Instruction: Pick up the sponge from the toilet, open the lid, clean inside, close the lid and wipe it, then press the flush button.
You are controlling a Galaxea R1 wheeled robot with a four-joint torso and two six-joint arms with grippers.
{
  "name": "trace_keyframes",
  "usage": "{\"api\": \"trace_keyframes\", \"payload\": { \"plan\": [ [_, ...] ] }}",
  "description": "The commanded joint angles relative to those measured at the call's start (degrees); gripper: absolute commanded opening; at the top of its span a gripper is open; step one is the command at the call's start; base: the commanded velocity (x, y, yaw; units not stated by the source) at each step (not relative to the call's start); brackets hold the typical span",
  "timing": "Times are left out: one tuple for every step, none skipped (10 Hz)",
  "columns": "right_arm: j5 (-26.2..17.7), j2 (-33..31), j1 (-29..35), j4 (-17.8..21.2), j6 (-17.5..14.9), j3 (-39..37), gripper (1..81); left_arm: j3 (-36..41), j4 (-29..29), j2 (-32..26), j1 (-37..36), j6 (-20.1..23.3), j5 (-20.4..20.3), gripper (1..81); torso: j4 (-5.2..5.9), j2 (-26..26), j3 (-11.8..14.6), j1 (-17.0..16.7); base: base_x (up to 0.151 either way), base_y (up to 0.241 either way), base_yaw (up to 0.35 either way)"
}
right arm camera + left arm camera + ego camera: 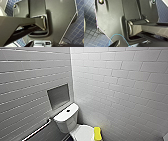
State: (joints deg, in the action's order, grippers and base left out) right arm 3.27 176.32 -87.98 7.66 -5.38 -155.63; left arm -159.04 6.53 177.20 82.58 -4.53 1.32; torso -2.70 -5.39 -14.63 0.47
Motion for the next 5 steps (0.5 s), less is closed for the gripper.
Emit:
{"api": "trace_keyframes", "payload": {
  "plan": [
    [-3.27,-2.79,0.39,-0.10,-0.34,5.96,81.1,0.74,0.15,-0.71,0.17,0.58,-0.88,81.1,0.00,0.00,0.00,0.00,0.000,0.000,0.000],
    [-3.01,-6.79,0.30,-0.10,-0.34,12.82,81.1,1.01,0.23,-1.32,0.44,0.67,-0.79,81.1,0.00,0.00,0.00,0.00,0.000,0.000,0.000],
    [-1.54,-12.84,0.56,0.08,-0.08,22.91,81.1,1.79,0.58,-1.84,0.78,0.67,0.00,81.1,0.00,0.00,0.00,0.00,0.000,0.000,0.000],
    [1.59,-18.60,0.73,0.08,0.10,31.90,81.1,2.58,0.76,-2.45,1.40,0.67,0.27,81.1,0.00,0.00,0.00,0.00,0.000,0.000,0.000],
    [4.09,-22.80,0.91,0.60,0.53,37.91,81.1,3.72,0.85,-3.50,1.58,0.67,0.27,81.1,0.00,0.00,0.00,0.00,0.000,0.000,0.000]
  ]
}}
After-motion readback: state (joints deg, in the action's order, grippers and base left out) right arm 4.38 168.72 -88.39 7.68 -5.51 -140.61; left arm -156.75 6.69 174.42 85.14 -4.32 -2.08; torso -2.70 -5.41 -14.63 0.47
